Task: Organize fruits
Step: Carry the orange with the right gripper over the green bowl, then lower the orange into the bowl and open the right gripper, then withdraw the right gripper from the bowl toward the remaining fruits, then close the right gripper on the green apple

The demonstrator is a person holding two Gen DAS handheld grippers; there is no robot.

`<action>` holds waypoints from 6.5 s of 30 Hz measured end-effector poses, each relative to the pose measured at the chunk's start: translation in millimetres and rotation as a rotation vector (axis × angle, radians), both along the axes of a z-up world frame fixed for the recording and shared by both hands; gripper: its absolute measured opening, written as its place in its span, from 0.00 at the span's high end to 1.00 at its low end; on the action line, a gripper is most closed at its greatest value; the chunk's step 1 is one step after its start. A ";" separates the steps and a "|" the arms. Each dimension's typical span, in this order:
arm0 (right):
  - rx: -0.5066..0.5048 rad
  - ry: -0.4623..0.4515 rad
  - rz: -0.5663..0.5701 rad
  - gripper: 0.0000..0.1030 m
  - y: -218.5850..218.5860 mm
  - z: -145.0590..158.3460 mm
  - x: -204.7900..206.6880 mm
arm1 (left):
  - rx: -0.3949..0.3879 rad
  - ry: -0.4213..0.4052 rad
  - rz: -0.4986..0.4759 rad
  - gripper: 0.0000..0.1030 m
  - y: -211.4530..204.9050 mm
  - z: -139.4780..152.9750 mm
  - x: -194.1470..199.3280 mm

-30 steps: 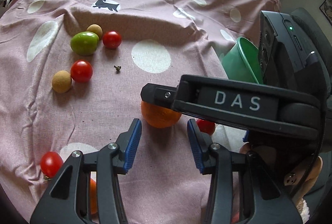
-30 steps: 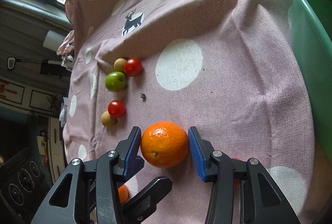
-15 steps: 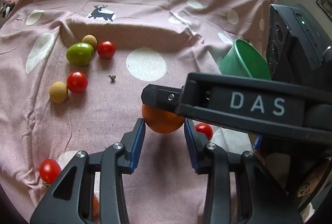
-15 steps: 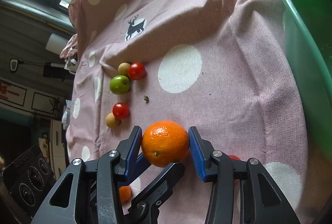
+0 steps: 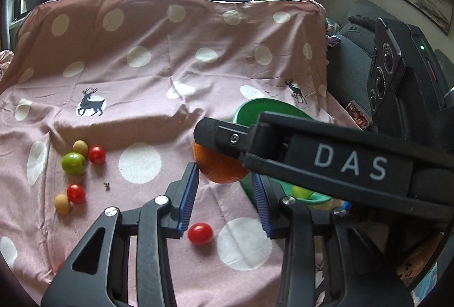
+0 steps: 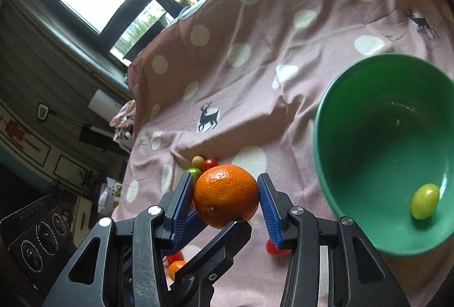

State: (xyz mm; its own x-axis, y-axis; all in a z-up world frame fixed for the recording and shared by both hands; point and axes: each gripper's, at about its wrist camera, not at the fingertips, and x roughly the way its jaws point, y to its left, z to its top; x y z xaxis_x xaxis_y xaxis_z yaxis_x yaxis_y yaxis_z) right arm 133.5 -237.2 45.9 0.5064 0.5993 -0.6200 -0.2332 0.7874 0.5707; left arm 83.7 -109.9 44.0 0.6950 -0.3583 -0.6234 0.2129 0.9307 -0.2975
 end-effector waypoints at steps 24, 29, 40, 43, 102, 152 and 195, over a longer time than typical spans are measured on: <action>0.019 0.048 -0.309 0.53 -123.9 -14.5 0.0 | 0.048 0.024 -0.321 0.63 -116.6 -10.8 43.9; 0.001 0.077 -0.333 0.52 -130.6 -22.3 2.9 | 0.031 0.052 -0.344 0.63 -123.9 -18.8 50.2; -0.040 0.117 -0.350 0.52 -132.4 -30.8 7.8 | 0.000 0.101 -0.365 0.63 -127.6 -29.2 59.4; -0.049 0.124 -0.355 0.52 -133.0 -32.0 8.5 | -0.007 0.110 -0.370 0.63 -128.1 -31.4 60.9; -0.158 -0.246 -0.242 0.12 -14.0 19.2 -15.9 | -0.046 0.070 0.568 0.24 149.1 -26.7 -33.7; -0.290 -0.135 0.008 0.12 93.3 -36.9 -11.7 | -0.046 0.119 0.616 0.25 179.8 -41.5 -39.0; -0.229 0.053 0.253 0.50 166.9 -53.0 30.2 | -0.093 0.227 0.729 0.54 227.3 -55.0 -43.7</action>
